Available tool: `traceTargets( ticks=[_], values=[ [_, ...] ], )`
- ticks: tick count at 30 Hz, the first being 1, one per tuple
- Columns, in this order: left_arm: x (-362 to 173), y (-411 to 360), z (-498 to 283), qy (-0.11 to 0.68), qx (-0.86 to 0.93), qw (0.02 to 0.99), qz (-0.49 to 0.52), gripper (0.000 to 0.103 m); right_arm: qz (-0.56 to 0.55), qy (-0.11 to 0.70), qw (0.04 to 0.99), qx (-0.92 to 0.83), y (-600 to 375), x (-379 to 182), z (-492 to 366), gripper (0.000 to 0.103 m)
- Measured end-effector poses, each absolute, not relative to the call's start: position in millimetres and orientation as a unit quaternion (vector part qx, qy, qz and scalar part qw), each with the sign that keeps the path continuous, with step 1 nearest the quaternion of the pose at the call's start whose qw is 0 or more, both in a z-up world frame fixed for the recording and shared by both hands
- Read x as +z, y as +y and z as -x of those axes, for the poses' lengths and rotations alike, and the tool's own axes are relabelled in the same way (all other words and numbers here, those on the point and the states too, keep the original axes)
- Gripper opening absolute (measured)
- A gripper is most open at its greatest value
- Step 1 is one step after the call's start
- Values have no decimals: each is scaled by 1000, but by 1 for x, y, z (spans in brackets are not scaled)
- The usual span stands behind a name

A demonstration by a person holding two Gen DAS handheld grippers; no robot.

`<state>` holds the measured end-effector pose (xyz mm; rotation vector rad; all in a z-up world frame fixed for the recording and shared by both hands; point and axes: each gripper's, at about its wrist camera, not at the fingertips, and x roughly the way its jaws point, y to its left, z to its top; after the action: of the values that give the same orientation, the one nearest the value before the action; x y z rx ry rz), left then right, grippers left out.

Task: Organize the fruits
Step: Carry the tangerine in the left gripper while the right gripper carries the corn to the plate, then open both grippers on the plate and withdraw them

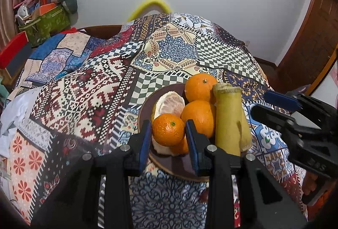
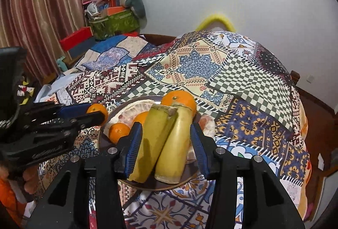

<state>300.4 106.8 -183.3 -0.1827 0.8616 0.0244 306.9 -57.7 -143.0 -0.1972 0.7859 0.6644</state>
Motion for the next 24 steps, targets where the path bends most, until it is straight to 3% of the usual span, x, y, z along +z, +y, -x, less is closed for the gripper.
traceTargets(
  ticks=[24],
  values=[
    [-205,93,-340,447,20,893,56,33,58,391,876,278,-104,-159,-304,45]
  ],
)
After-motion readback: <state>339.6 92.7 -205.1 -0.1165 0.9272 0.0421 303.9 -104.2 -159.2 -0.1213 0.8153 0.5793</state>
